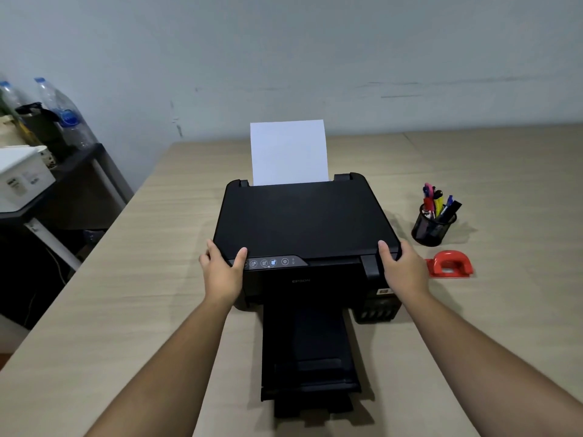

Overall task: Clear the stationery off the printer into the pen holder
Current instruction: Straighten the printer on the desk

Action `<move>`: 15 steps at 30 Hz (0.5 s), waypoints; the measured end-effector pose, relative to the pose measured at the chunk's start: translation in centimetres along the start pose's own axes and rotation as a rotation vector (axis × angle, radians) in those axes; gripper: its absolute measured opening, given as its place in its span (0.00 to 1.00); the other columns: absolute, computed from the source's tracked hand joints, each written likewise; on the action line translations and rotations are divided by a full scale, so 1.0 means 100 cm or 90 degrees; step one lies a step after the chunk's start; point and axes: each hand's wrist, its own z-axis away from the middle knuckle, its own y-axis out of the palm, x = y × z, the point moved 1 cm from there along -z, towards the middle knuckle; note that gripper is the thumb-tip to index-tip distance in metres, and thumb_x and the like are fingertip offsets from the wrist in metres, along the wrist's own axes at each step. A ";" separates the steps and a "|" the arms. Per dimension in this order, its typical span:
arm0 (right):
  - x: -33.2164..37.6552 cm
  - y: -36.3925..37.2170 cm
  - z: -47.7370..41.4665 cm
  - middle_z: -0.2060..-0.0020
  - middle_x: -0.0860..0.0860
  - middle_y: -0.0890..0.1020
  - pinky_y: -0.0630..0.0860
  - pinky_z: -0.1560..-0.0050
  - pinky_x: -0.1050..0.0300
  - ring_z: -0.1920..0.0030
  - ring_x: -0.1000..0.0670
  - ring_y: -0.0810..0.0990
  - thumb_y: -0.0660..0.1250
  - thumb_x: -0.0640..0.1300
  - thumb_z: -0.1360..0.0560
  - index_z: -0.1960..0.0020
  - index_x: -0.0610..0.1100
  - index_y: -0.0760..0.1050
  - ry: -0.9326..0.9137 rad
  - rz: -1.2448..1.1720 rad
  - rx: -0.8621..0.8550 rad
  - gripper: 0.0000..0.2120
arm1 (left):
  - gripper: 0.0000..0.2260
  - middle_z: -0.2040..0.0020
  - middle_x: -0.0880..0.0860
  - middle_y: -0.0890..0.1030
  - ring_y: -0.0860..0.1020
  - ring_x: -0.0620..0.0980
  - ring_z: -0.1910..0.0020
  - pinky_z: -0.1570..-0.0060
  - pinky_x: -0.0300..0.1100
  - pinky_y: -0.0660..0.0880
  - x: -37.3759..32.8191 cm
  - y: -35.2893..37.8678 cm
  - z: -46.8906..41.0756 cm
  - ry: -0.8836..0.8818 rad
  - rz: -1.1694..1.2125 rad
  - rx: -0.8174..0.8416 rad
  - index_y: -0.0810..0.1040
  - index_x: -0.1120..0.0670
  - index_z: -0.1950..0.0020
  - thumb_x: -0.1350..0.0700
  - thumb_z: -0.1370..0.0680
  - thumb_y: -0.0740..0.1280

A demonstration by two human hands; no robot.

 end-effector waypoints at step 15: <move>0.004 0.000 -0.007 0.40 0.45 0.80 0.72 0.44 0.52 0.40 0.42 0.77 0.58 0.57 0.23 0.35 0.43 0.71 -0.019 -0.006 -0.001 0.23 | 0.34 0.30 0.60 0.62 0.69 0.59 0.32 0.29 0.48 0.64 0.002 0.003 -0.019 -0.016 -0.029 0.021 0.52 0.55 0.23 0.46 0.23 0.64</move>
